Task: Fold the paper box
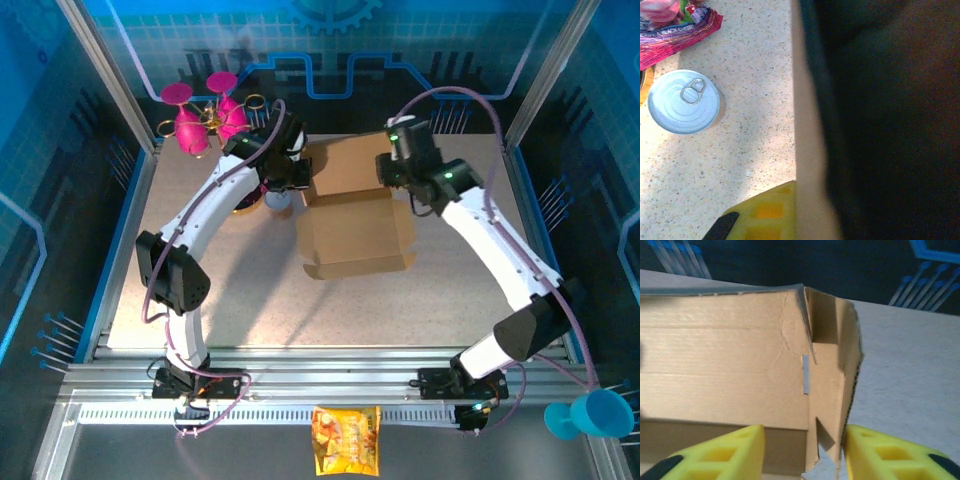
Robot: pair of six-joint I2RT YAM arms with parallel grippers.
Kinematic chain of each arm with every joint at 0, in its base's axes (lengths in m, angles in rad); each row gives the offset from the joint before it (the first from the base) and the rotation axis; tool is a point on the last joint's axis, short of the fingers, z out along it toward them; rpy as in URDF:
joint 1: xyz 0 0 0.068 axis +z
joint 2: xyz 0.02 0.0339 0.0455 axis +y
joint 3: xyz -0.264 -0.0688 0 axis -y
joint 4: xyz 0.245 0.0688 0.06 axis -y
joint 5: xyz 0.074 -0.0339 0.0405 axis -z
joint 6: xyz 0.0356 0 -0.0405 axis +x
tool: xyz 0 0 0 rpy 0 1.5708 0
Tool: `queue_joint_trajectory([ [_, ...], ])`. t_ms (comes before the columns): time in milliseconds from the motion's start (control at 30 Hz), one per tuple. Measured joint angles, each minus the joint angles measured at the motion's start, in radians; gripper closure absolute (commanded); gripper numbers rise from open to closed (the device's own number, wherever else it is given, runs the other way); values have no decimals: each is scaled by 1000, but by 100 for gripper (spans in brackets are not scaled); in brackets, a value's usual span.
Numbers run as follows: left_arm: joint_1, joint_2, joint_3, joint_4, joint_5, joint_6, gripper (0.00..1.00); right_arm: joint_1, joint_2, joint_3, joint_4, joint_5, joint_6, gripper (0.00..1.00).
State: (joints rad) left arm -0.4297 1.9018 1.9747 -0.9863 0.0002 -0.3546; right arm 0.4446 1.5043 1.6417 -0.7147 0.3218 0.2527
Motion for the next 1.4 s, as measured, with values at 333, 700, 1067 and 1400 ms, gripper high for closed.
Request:
queue_joint_trajectory([
  [333,87,0,-25,44,136,88,100,-444,-189,-98,358,-854,188,45],
  [700,126,8,-20,24,300,202,100,-590,-92,-413,782,-1182,344,56],
  [1067,139,49,-18,11,346,227,100,-560,-3,-529,1084,-1379,534,54],
  [1400,139,65,-6,0,351,227,100,-554,3,-530,990,-1400,441,57],
])
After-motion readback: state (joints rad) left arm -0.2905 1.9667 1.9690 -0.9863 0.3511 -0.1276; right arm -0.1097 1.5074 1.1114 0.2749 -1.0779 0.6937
